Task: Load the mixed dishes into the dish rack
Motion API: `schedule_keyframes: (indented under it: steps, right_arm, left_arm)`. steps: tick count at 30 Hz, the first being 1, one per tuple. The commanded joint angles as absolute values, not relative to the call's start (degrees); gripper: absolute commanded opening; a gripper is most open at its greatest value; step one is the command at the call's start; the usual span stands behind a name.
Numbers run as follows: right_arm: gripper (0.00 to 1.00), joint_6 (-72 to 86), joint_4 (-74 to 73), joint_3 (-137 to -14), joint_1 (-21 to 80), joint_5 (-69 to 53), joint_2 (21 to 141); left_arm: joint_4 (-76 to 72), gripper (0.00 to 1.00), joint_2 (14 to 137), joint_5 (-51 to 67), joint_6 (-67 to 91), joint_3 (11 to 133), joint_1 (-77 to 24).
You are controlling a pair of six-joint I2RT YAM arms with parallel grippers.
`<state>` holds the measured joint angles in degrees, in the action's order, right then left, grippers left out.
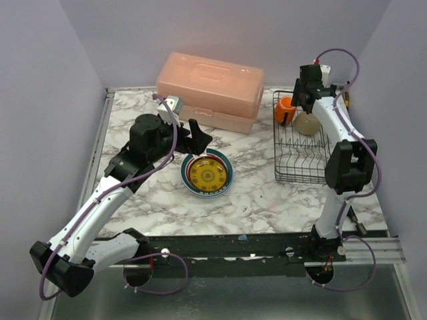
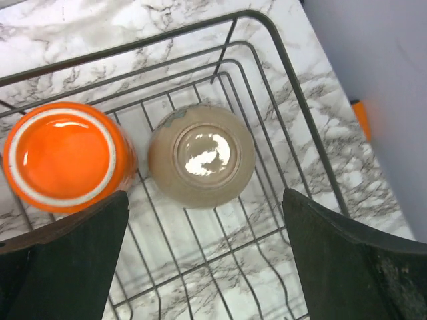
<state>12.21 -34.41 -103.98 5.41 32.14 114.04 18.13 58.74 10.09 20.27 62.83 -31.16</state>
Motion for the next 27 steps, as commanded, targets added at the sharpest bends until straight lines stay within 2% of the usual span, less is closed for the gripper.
schedule_keyframes:
  steps: [1, 3, 6, 8, 16, 19, 21, 27]
  right_arm:
    - [0.97, 21.34, -30.44, -93.56, 5.38, 29.16, 107.93]
    - [0.92, 23.49, -27.19, -87.99, 5.23, 27.84, 105.33]
    - [0.76, 25.42, -23.02, -81.75, 4.92, 23.87, 102.95]
    - [0.70, 25.22, -20.30, -78.86, 4.92, 21.18, 102.73]
    - [0.55, 21.99, -18.08, -82.52, 4.22, 25.86, 109.15]
    - [0.45, 20.58, -17.44, -84.56, 4.14, 28.28, 111.38]
    - [0.41, 20.82, -18.10, -85.83, 3.84, 29.31, 112.77]
    - [0.41, 21.00, -17.14, -88.18, 2.95, 29.24, 116.14]
  left_arm:
    - [17.78, 0.91, 58.91, 11.83, 20.63, 62.68, -31.27]
    - [17.68, 0.91, 59.06, 12.03, 20.82, 62.57, -31.37]
    - [17.67, 0.91, 59.30, 12.09, 20.79, 62.49, -31.83]
    - [17.76, 0.91, 59.48, 11.95, 20.66, 62.56, -32.18]
    - [18.31, 0.91, 60.11, 11.03, 20.07, 62.84, -32.63]
    - [18.48, 0.91, 60.29, 10.40, 19.73, 62.82, -32.74]
    - [18.67, 0.91, 60.53, 10.11, 19.60, 63.05, -32.69]
    - [18.72, 0.91, 61.19, 9.89, 19.34, 63.28, -32.68]
